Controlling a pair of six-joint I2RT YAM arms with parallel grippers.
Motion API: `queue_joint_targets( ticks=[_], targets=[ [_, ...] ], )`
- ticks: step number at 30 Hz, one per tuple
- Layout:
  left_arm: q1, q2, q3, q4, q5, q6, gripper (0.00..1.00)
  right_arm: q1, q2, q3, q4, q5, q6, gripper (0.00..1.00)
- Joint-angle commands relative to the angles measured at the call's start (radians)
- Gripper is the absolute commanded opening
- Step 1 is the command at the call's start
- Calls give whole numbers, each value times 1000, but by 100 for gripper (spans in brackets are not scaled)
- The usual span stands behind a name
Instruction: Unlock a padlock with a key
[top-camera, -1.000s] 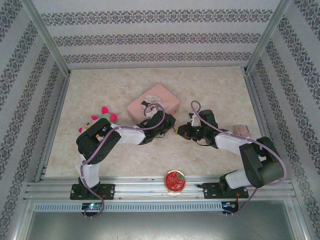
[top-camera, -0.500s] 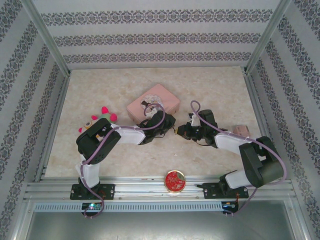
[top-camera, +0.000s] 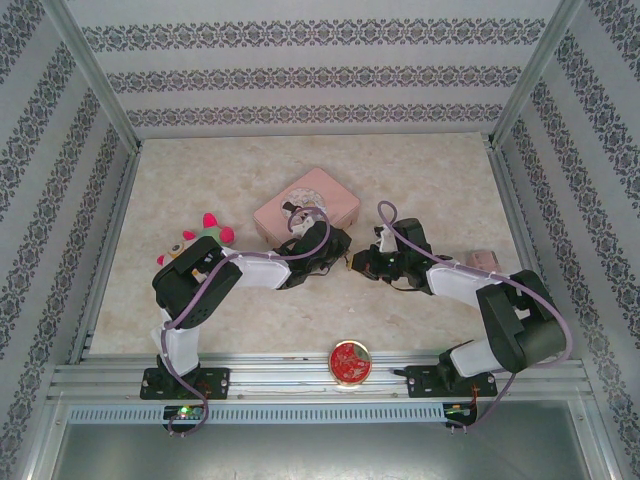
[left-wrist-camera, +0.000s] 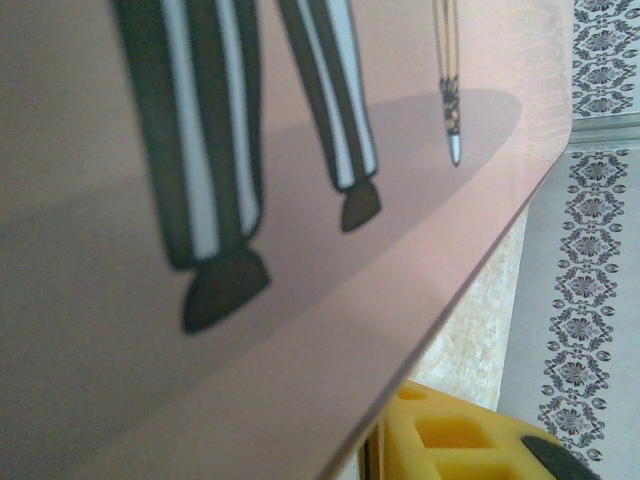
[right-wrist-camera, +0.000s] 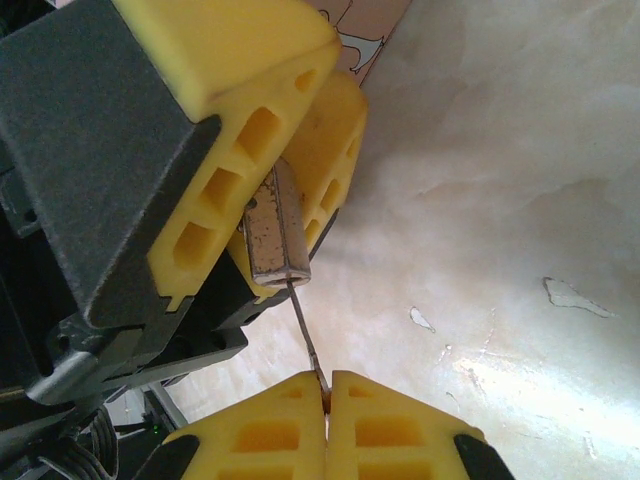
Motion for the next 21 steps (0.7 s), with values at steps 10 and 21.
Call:
queue_joint_targets(
  ticks=[10,21],
  targets=[
    [-23,42,-11,-25,147,-78,0,-11,-34,30,27,53,23,0],
    [-23,44,-12,-29,145,-82,0,-24,-56,16,23,50,19,0]
  ],
)
